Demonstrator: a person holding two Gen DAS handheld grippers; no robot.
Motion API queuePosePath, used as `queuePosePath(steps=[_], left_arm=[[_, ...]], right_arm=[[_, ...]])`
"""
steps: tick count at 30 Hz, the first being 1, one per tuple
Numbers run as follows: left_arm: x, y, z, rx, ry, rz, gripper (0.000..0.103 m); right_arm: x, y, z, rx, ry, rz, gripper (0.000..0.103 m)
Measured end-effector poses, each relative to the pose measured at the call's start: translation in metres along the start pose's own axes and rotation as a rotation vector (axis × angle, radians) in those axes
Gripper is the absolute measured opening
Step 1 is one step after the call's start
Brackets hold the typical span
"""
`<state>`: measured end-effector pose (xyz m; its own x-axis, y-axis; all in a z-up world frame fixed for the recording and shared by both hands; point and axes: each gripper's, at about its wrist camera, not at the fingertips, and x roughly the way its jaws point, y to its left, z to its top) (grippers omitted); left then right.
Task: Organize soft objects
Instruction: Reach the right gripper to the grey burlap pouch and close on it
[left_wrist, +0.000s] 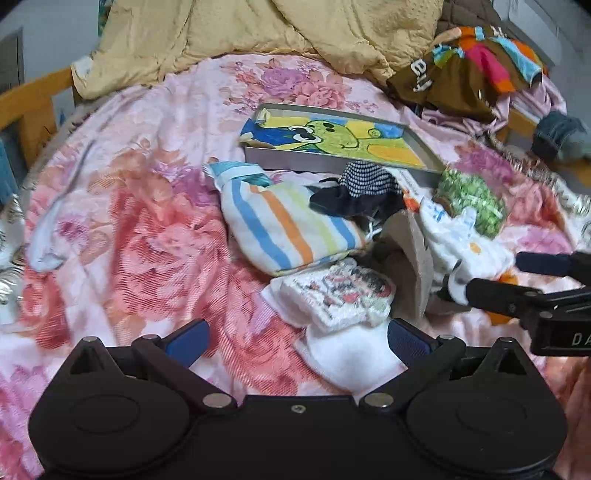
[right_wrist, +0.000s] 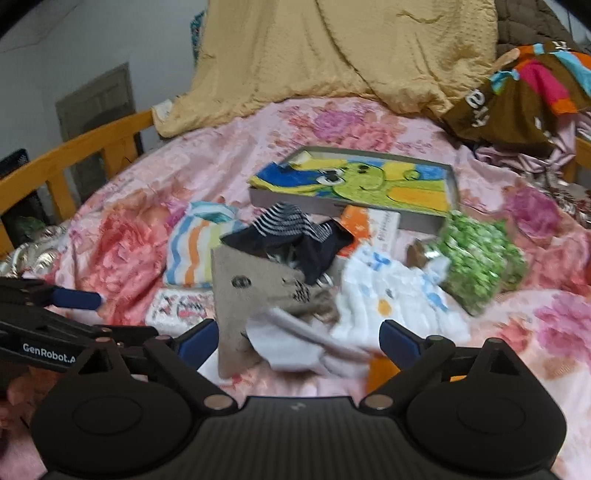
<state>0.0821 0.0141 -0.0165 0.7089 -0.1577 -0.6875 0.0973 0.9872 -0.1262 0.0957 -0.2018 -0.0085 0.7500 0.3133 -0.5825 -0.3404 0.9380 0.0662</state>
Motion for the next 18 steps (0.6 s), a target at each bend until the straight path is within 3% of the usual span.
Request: queuePosePath(steps=[3, 13, 18], left_arm=[[0.0, 0.008, 0.002, -0.072, -0.041, -0.023, 0.097], [0.023, 0.033, 0.007, -0.313, -0.02, -0.194, 0.093], [0.03, 0.029, 0.012, -0.298, -0.045, -0.251, 0.093]], right_arm=[[0.006, -0.005, 0.006, 0.012, -0.021, 0.055, 0.096], [0.033, -0.01, 0.015, 0.004, -0.01, 0.157, 0.092], [0.043, -0.013, 0.013, 0.037, 0.034, 0.18, 0.089]])
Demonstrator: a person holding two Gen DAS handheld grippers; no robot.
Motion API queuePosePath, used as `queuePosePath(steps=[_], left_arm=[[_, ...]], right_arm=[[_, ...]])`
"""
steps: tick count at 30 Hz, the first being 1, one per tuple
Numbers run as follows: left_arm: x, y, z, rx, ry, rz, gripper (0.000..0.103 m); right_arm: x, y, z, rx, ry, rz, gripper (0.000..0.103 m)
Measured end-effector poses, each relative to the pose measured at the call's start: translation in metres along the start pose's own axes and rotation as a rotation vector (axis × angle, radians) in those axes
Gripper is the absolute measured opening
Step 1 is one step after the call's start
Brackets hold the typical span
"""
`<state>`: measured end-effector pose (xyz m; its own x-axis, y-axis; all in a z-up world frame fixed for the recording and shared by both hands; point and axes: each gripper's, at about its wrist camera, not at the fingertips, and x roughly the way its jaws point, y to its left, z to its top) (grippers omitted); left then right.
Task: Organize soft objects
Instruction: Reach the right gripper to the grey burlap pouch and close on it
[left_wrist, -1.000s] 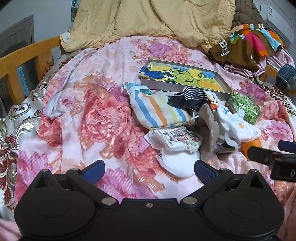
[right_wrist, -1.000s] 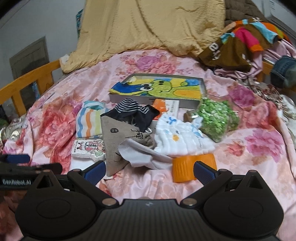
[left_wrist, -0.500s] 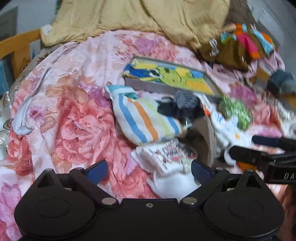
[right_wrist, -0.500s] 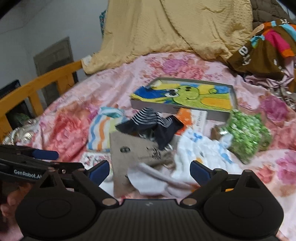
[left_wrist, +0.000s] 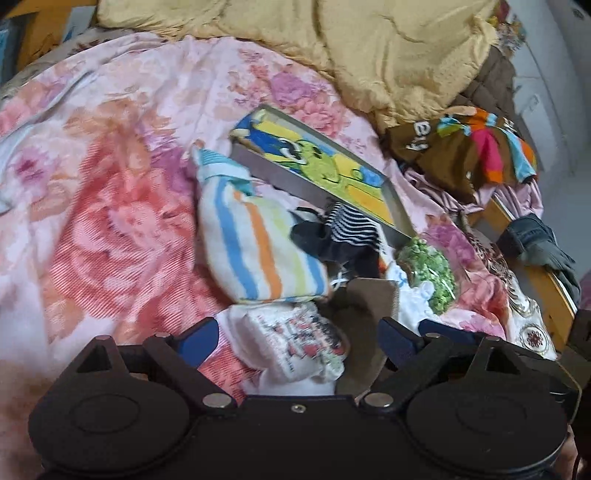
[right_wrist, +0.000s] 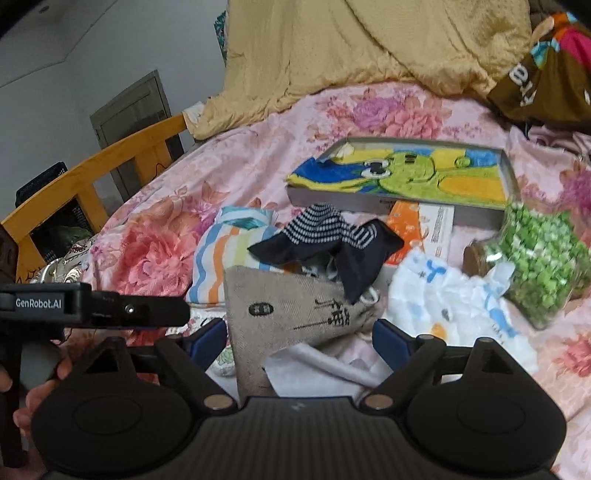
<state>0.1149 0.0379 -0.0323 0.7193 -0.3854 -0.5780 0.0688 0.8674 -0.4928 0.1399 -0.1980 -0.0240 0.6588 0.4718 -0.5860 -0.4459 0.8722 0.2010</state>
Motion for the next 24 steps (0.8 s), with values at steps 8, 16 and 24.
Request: queuePosePath(steps=[8, 16, 24], left_arm=[[0.02, 0.003, 0.008, 0.01, 0.045, -0.07, 0.087], [0.024, 0.018, 0.006, -0.097, 0.086, -0.086, 0.083], [0.027, 0.024, 0.001, -0.176, 0.121, -0.148, 0.075]], right_arm=[[0.009, 0.003, -0.004, -0.019, 0.024, -0.011, 0.08], [0.003, -0.008, -0.003, 0.037, 0.015, -0.064, 0.057], [0.003, -0.012, -0.003, 0.055, 0.023, -0.077, 0.05]])
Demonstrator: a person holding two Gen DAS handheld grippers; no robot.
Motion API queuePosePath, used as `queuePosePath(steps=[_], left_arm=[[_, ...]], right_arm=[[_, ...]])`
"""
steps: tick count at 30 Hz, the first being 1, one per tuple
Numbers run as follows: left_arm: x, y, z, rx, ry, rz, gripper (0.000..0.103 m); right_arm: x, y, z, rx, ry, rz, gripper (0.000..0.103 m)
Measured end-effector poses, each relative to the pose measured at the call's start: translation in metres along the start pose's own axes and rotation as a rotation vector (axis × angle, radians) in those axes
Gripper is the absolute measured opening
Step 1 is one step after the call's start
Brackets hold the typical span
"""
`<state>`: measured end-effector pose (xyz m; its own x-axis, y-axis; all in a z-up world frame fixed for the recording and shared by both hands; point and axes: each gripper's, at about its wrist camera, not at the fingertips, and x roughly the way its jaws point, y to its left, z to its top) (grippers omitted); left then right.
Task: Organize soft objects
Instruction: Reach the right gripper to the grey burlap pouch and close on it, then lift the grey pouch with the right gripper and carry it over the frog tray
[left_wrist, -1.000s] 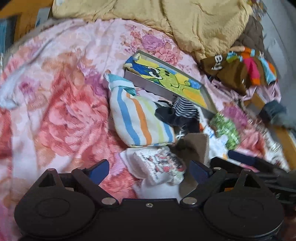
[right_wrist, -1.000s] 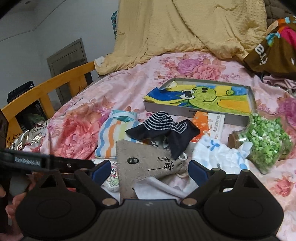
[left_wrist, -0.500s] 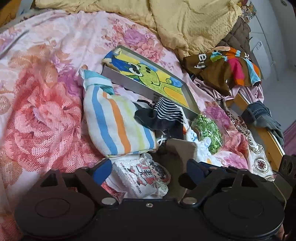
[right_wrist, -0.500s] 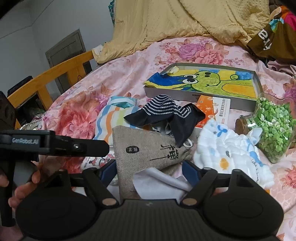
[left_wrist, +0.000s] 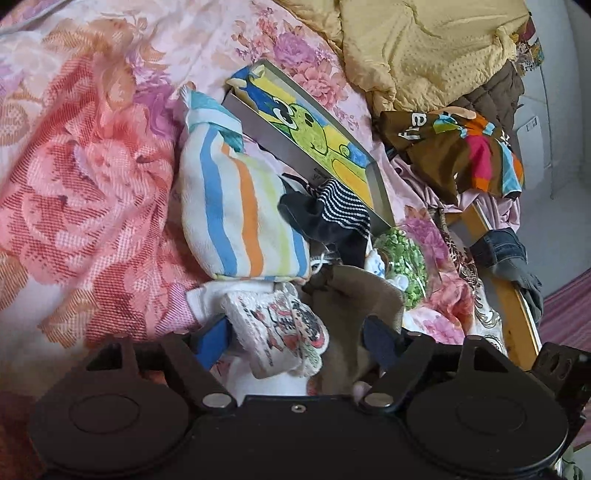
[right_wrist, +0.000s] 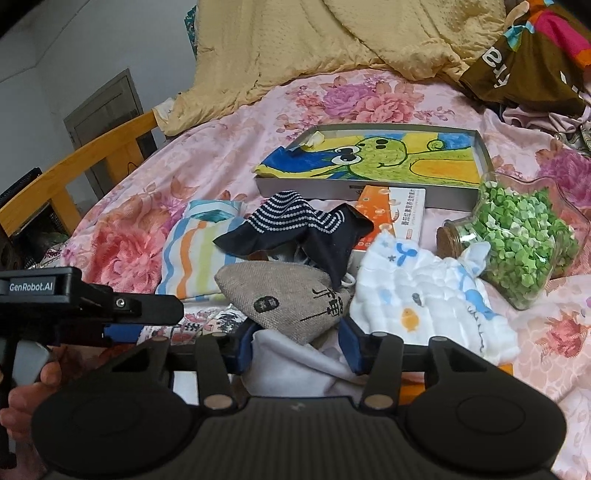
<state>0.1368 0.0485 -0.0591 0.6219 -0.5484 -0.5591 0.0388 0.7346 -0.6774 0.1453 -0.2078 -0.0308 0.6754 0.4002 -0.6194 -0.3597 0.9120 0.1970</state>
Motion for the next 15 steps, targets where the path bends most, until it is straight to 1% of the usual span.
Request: queuePosePath(steps=[3, 5, 7, 8, 9, 10, 11, 12, 13, 14, 15], left_arm=[[0.0018, -0.0052, -0.003, 0.039, 0.001, -0.005, 0.067], [0.0038, -0.007, -0.0037, 0.056, 0.002, -0.006, 0.062], [0.0069, -0.006, -0.0042, 0.052, -0.001, -0.004, 0.06], [0.0081, -0.0053, -0.0041, 0.048, -0.006, -0.002, 0.054], [0.0094, -0.0048, -0.0039, 0.045, -0.009, 0.002, 0.046], [0.0099, -0.0042, -0.004, 0.042, -0.009, 0.008, 0.042], [0.0097, -0.0036, -0.0038, 0.039, -0.012, 0.011, 0.036], [0.0088, -0.0036, -0.0039, 0.037, -0.02, 0.011, 0.028], [0.0076, -0.0037, -0.0041, 0.036, -0.028, 0.013, 0.024], [0.0066, -0.0039, -0.0042, 0.033, -0.035, 0.013, 0.016], [0.0052, -0.0047, -0.0045, 0.032, -0.045, 0.015, 0.015]], right_arm=[[0.0012, -0.0003, -0.0002, 0.001, 0.007, -0.003, 0.046], [0.0022, 0.0003, -0.0003, 0.001, 0.008, -0.004, 0.045], [0.0052, 0.0001, 0.0001, 0.005, 0.017, 0.001, 0.046], [0.0065, 0.0002, -0.0002, 0.007, 0.021, 0.004, 0.046], [0.0073, 0.0004, -0.0001, 0.008, 0.022, 0.007, 0.046], [0.0076, 0.0005, -0.0004, 0.008, 0.02, 0.011, 0.045], [0.0074, 0.001, -0.0011, 0.006, 0.018, 0.015, 0.042], [0.0068, 0.0013, -0.0014, 0.006, 0.013, 0.023, 0.035], [0.0059, 0.0018, -0.0015, 0.008, 0.006, 0.031, 0.031], [0.0046, 0.0022, -0.0014, 0.01, -0.002, 0.041, 0.028], [0.0034, 0.0025, -0.0013, 0.011, -0.008, 0.049, 0.025]])
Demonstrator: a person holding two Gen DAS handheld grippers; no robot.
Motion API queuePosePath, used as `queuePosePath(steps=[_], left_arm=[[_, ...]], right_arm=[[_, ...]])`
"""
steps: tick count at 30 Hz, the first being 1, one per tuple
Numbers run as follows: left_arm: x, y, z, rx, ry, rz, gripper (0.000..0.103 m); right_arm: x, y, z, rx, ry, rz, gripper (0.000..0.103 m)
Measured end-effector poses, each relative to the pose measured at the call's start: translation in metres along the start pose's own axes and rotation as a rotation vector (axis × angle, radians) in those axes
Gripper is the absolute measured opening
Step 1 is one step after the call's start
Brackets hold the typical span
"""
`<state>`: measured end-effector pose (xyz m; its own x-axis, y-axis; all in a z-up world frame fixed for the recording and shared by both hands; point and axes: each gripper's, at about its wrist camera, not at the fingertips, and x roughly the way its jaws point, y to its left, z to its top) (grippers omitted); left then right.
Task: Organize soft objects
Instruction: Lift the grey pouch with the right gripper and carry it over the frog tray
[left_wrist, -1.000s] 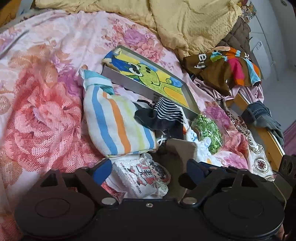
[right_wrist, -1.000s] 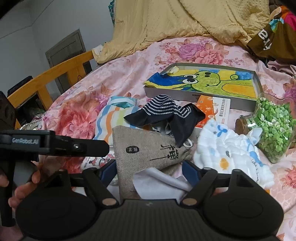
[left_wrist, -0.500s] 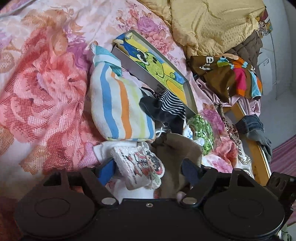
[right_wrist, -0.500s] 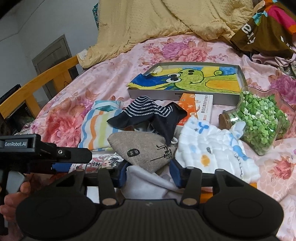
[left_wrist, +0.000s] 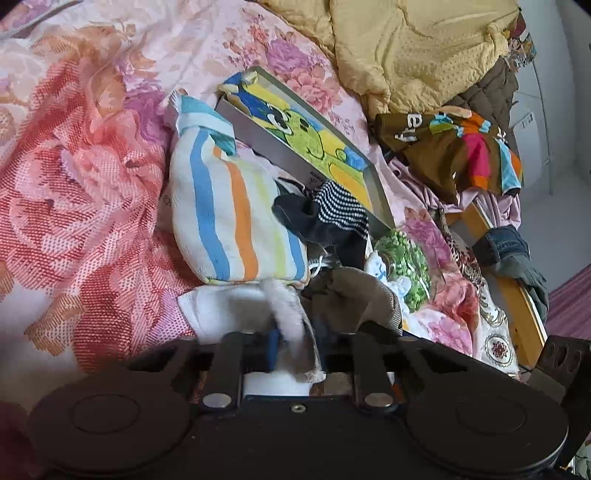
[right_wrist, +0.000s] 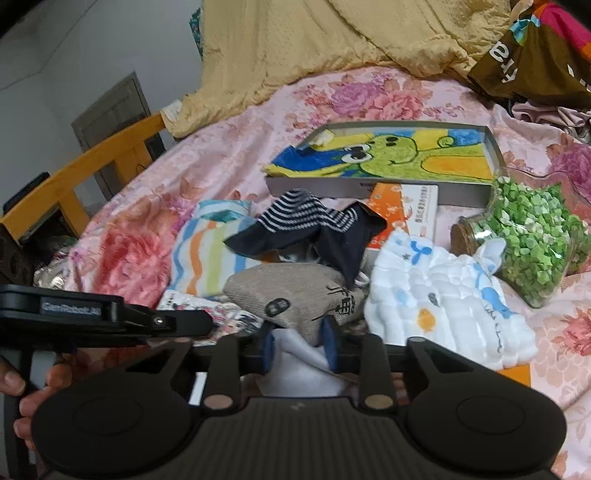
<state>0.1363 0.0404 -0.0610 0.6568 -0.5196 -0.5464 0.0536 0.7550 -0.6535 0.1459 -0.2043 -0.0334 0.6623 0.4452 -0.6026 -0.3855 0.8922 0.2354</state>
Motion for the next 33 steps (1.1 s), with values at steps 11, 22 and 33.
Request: queuePosePath(steps=[11, 22, 33], left_arm=[[-0.016, -0.015, -0.008, 0.046, -0.065, -0.004, 0.011], [-0.052, -0.042, 0.013, 0.076, -0.191, -0.055, 0.011], [-0.037, -0.08, 0.083, 0.194, -0.255, -0.075, 0.011]], right_arm=[[-0.019, -0.006, 0.006, 0.076, -0.109, 0.094, 0.011], [-0.068, -0.011, 0.017, 0.111, -0.331, 0.227, 0.009], [-0.07, -0.042, 0.056, 0.131, -0.456, 0.179, 0.01]])
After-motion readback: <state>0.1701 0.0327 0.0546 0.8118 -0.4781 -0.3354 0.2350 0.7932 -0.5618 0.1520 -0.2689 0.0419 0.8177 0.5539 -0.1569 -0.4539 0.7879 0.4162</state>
